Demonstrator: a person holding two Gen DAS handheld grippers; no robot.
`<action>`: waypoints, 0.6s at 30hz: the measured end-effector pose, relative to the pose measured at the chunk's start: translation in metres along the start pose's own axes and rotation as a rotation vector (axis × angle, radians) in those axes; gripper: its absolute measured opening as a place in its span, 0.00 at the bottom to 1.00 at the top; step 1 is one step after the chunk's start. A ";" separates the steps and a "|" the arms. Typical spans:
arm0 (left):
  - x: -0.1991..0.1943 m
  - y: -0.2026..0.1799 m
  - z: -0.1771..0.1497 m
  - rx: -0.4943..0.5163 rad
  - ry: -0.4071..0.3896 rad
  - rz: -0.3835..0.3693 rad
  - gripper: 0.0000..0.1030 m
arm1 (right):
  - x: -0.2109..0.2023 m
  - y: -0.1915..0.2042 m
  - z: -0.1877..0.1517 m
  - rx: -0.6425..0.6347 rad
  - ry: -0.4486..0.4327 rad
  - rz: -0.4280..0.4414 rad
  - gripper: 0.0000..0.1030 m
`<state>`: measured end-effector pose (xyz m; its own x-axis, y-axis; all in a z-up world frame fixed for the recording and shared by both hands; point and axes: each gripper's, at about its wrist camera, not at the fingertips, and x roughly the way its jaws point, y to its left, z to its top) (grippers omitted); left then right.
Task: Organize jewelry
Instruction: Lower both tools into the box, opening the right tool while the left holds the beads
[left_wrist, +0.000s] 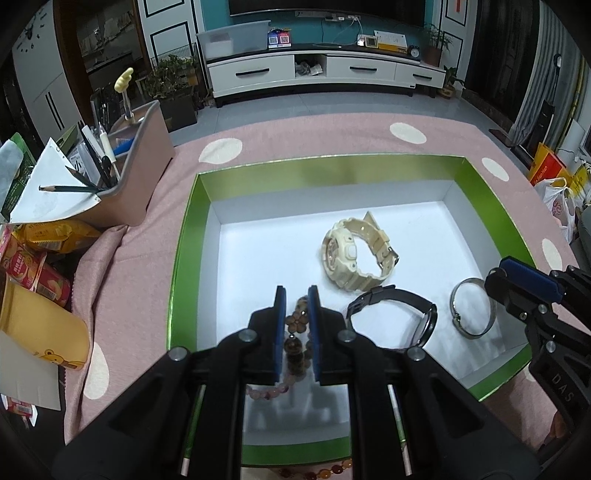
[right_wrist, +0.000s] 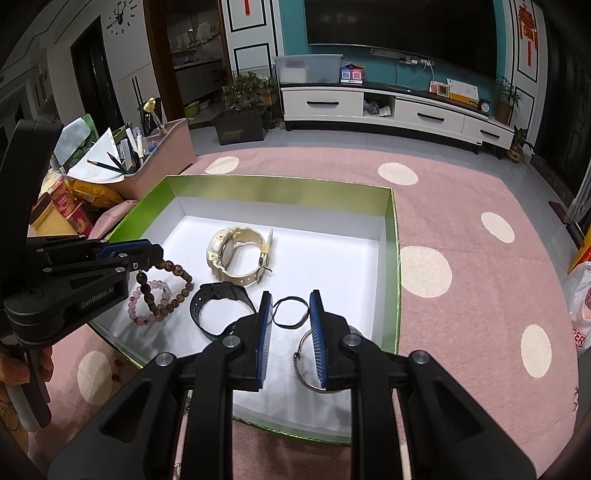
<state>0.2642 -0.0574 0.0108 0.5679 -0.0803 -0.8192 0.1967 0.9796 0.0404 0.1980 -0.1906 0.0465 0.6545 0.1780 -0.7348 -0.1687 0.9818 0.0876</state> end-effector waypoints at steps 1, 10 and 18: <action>0.001 0.001 0.000 -0.001 0.004 0.000 0.11 | 0.001 0.000 0.000 0.000 0.001 0.000 0.20; 0.009 0.002 -0.002 0.003 0.018 0.012 0.11 | 0.009 0.000 0.000 0.000 0.026 -0.003 0.20; 0.016 0.002 -0.003 0.004 0.034 0.022 0.11 | 0.015 -0.001 0.000 0.006 0.047 -0.005 0.20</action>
<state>0.2712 -0.0562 -0.0046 0.5445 -0.0520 -0.8372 0.1877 0.9803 0.0612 0.2084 -0.1891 0.0353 0.6199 0.1697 -0.7661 -0.1605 0.9831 0.0879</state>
